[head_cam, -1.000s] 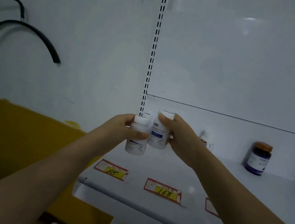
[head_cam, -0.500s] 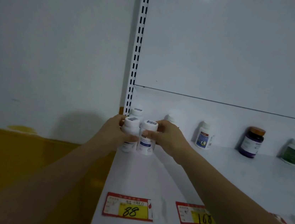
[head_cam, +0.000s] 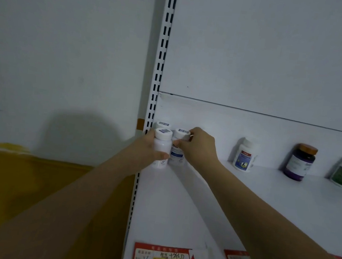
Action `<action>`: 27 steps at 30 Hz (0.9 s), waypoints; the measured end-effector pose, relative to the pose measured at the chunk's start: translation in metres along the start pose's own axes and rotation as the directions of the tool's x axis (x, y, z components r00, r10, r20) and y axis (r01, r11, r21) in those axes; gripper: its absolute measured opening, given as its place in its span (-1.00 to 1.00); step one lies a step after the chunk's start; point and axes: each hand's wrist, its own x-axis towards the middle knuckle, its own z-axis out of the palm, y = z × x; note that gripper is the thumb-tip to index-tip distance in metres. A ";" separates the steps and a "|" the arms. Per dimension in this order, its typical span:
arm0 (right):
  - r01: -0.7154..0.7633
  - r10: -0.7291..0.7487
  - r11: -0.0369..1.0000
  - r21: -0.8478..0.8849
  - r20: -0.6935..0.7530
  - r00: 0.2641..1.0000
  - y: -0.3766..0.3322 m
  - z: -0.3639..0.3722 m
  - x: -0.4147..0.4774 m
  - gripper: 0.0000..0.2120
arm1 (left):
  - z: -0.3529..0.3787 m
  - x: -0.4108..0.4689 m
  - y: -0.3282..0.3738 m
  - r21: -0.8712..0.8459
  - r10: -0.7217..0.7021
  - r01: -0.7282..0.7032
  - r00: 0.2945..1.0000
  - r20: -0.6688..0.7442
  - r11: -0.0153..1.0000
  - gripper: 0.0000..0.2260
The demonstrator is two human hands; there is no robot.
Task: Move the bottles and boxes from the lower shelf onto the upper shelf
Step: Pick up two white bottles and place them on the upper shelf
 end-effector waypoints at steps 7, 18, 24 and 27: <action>0.005 -0.004 0.997 0.076 -0.019 1.000 0.004 0.008 0.009 -0.64 | -0.001 0.006 -0.005 -0.034 -0.026 0.027 0.999 0.023 0.999 -0.40; 0.066 -0.073 0.972 -0.224 -0.024 0.997 -0.001 0.012 0.013 -0.67 | 0.000 0.009 -0.008 -0.054 -0.041 0.043 0.999 0.035 0.998 -0.40; 0.065 -0.069 0.946 -0.317 -0.001 0.998 -0.005 0.009 0.011 -0.69 | 0.007 0.009 -0.003 0.043 -0.065 0.066 0.998 -0.021 0.997 -0.35; 0.080 -0.079 0.941 -0.328 0.017 0.997 -0.008 0.001 0.007 -0.64 | 0.013 0.011 0.000 0.112 -0.102 0.110 0.992 -0.079 0.988 -0.24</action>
